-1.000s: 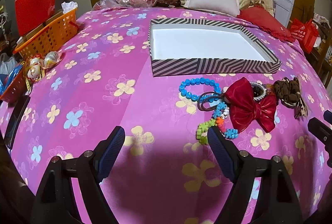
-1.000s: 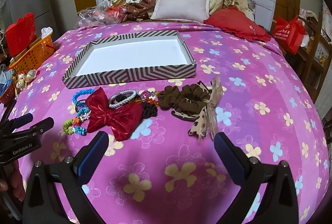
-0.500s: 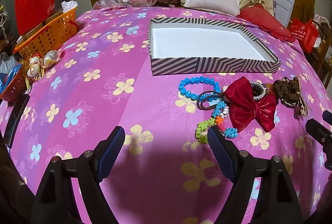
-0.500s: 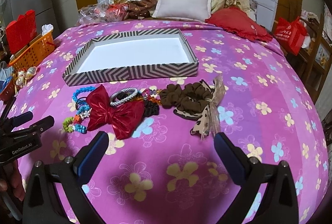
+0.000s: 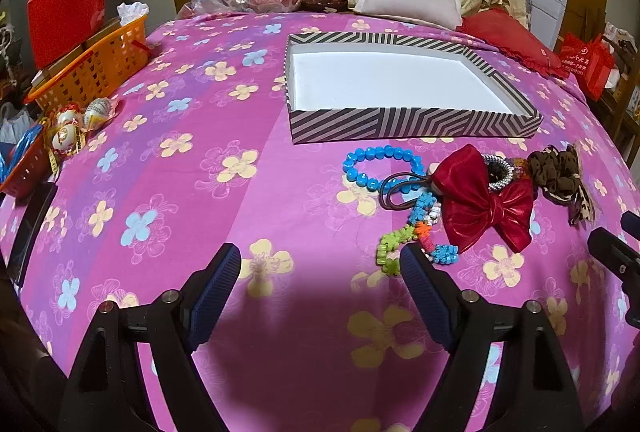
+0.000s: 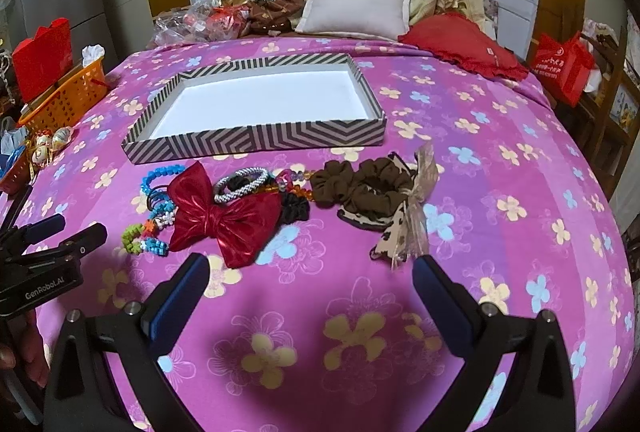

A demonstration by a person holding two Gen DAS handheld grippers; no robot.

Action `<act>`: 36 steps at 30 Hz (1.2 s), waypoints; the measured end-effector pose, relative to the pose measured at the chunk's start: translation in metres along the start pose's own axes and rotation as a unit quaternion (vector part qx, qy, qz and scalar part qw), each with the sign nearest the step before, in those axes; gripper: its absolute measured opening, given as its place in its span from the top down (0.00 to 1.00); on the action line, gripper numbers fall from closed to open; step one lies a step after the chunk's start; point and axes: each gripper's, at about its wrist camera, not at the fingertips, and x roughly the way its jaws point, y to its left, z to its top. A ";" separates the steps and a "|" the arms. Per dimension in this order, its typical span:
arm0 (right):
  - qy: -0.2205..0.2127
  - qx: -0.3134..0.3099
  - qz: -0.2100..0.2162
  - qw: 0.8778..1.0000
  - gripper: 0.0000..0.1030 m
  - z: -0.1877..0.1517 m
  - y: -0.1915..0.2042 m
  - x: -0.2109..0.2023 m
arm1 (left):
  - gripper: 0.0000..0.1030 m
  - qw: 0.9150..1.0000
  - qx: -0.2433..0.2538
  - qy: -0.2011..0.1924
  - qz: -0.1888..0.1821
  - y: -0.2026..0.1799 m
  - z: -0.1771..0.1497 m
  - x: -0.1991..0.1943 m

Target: Organize jewelry

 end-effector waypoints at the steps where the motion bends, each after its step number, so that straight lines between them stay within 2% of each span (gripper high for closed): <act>1: 0.003 0.004 0.002 1.000 0.00 0.000 0.000 0.000 | 0.40 1.000 -0.001 -0.001 0.000 0.000 0.000 0.000; 17: 0.002 0.007 0.002 1.000 0.00 -0.003 -0.003 0.002 | 0.40 1.000 -0.008 0.011 -0.025 0.005 -0.001 0.004; 36: 0.012 0.013 0.013 1.000 0.00 -0.005 -0.001 0.005 | 0.40 1.000 -0.002 0.012 -0.022 0.002 -0.004 0.005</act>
